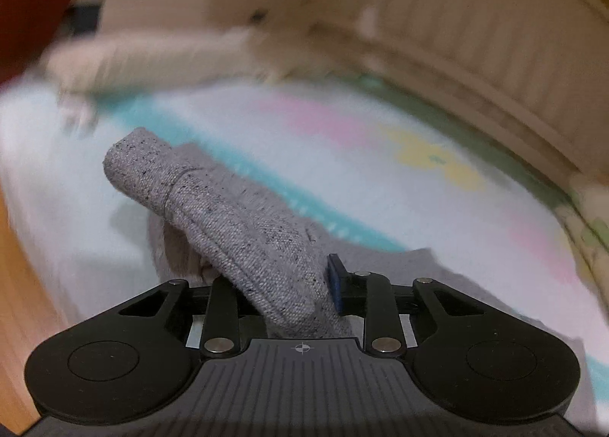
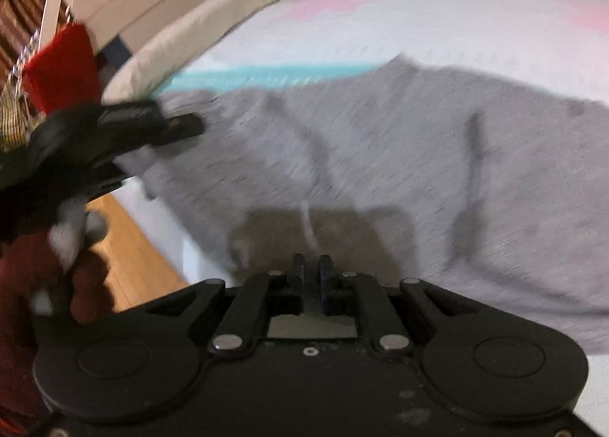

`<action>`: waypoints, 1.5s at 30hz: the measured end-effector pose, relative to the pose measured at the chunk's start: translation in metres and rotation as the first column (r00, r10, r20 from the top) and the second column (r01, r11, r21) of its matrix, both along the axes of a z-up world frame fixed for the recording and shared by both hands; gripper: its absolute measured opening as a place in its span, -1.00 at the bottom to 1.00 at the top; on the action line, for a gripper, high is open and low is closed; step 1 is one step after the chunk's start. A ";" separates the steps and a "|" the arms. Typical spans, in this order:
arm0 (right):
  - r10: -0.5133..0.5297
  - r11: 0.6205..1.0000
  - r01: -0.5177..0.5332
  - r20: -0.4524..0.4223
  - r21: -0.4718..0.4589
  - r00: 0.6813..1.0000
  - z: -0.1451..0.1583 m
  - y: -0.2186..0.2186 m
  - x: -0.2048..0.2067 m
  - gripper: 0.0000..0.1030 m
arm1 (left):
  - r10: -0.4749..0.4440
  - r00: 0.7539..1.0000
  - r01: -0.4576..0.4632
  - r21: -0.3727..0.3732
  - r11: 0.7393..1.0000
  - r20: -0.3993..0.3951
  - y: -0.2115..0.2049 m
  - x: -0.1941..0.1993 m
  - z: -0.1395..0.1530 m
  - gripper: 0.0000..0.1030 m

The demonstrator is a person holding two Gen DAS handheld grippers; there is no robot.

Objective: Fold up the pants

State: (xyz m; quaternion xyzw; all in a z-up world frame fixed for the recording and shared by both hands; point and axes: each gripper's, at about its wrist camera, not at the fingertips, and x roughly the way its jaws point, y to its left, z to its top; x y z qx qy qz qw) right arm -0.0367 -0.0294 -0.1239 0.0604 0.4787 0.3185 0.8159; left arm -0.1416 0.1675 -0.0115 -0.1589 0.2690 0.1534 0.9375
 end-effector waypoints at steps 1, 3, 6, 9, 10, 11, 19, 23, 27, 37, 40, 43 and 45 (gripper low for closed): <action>-0.015 1.000 0.014 0.011 0.011 1.000 0.007 -0.010 0.003 -0.82 | -0.030 0.999 0.029 0.040 0.999 0.019 -0.011 -0.002 0.009 -0.47; -0.052 0.998 0.051 0.023 0.029 0.998 0.022 -0.035 0.015 -0.81 | -0.090 0.995 0.084 0.115 0.990 0.048 -0.035 -0.004 0.024 -0.47; -0.121 0.992 0.120 0.024 0.033 0.992 0.036 -0.075 0.037 -0.79 | -0.188 0.979 0.168 0.217 0.962 0.076 -0.077 -0.003 0.040 -0.47; -0.190 0.982 0.190 0.046 0.004 0.981 0.049 -0.115 0.058 -0.77 | -0.292 0.955 0.268 0.272 0.924 0.052 -0.122 0.007 0.041 -0.47; -0.211 0.977 0.212 0.060 -0.011 0.976 0.053 -0.128 0.064 -0.77 | -0.324 0.945 0.303 0.277 0.912 0.034 -0.136 0.012 0.039 -0.47; -0.225 0.974 0.227 0.065 -0.023 0.972 0.056 -0.138 0.068 -0.77 | -0.363 0.932 0.347 0.277 0.896 0.006 -0.152 0.018 0.035 -0.45; -0.484 0.875 0.484 -0.010 -0.002 0.875 0.050 -0.222 0.088 -0.52 | -0.626 0.756 0.652 0.301 0.696 -0.189 -0.257 0.036 -0.010 -0.21; -0.546 0.838 0.546 -0.038 -0.001 0.837 0.045 -0.240 0.089 -0.20 | -0.711 0.682 0.717 0.355 0.600 -0.175 -0.270 0.022 -0.005 -0.06; -0.542 0.839 0.543 -0.056 0.020 0.839 0.042 -0.243 0.091 0.13 | -0.725 0.665 0.730 0.360 0.581 -0.180 -0.249 0.022 0.001 0.01; -0.477 0.873 0.487 -0.161 0.027 0.864 0.028 -0.228 0.099 0.51 | -0.535 0.814 0.546 -0.017 0.838 -0.225 -0.140 0.096 -0.008 0.06; -0.470 0.878 0.479 -0.190 0.002 0.862 0.017 -0.224 0.104 0.51 | -0.534 0.797 0.537 -0.073 0.840 -0.283 -0.131 0.105 -0.030 0.06; -0.459 0.885 0.466 -0.211 -0.020 0.863 0.006 -0.218 0.107 0.57 | -0.548 0.783 0.541 -0.113 0.833 -0.293 -0.131 0.101 -0.043 0.09; -0.450 0.889 0.458 -0.216 -0.017 0.866 0.001 -0.214 0.107 0.76 | -0.546 0.787 0.530 -0.139 0.837 -0.287 -0.128 0.101 -0.044 0.11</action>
